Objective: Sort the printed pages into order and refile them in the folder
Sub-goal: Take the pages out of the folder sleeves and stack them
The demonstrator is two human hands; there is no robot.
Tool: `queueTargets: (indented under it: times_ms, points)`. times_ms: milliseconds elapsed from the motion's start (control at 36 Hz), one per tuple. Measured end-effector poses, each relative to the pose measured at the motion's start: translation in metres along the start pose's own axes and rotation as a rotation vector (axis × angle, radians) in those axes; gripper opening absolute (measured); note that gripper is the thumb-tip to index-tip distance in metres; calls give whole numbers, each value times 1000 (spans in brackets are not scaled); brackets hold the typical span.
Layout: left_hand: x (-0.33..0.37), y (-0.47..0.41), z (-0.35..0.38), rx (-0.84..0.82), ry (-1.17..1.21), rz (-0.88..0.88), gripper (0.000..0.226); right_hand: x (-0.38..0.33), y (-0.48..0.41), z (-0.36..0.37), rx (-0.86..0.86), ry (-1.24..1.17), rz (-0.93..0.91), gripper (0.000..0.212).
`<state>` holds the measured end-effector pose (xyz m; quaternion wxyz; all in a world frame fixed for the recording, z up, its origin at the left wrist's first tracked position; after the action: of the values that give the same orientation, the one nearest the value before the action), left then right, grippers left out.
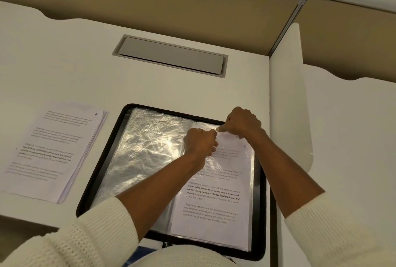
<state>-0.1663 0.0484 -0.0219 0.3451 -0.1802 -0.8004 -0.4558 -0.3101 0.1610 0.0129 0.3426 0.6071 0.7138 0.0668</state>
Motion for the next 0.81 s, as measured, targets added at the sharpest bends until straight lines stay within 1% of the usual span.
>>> queueTargets:
  times_ms: [83,167,222,278,333,389,444,472,528,556,639,694,722,806]
  points:
    - [1,-1,-2,-10,30,19,23,-9,-2,6,-101,195,42,51]
    - [0,-2,-4,-25,75,42,41,-9,-8,13,-171,346,89,59]
    - [-2,-3,-8,-5,50,82,53,-8,-13,16,-195,400,97,63]
    - [-1,-2,-16,82,-76,178,61,-7,-17,15,-182,427,78,54]
    - [3,1,-24,205,-288,338,62,-7,-21,13,-174,445,55,39]
    - [5,5,-27,318,-523,514,52,-6,-23,14,-199,465,57,32]
    - [2,10,-23,365,-715,693,43,-6,-24,13,-208,467,53,31]
    - [-2,12,-19,358,-787,763,45,-6,-24,11,-206,458,50,30]
    - [-14,13,-10,308,-913,838,60,-4,-27,7,-205,437,56,29]
    - [-21,14,-6,271,-985,852,70,-3,-27,5,-217,428,69,33]
    - [-39,18,4,160,-1125,867,98,-1,-30,-2,-255,364,115,55]
    - [-45,21,6,135,-1154,885,107,-5,-35,-12,-197,320,100,65]
    - [-47,23,6,132,-1170,890,109,-8,-39,-19,-149,302,82,66]
    - [-52,26,9,121,-1205,885,112,-14,-49,-38,-31,227,28,62]
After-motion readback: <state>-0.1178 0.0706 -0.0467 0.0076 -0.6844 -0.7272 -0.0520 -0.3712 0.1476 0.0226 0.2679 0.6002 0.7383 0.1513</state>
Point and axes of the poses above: each hand's wrist, its own y-axis away from the middle knuckle, its own z-axis out of the palm, x = y × z, the point moved 9 cm from there along -y, towards the middle knuckle, and after that the axes turned 15 degrees about -y, right-handed, at the moved point
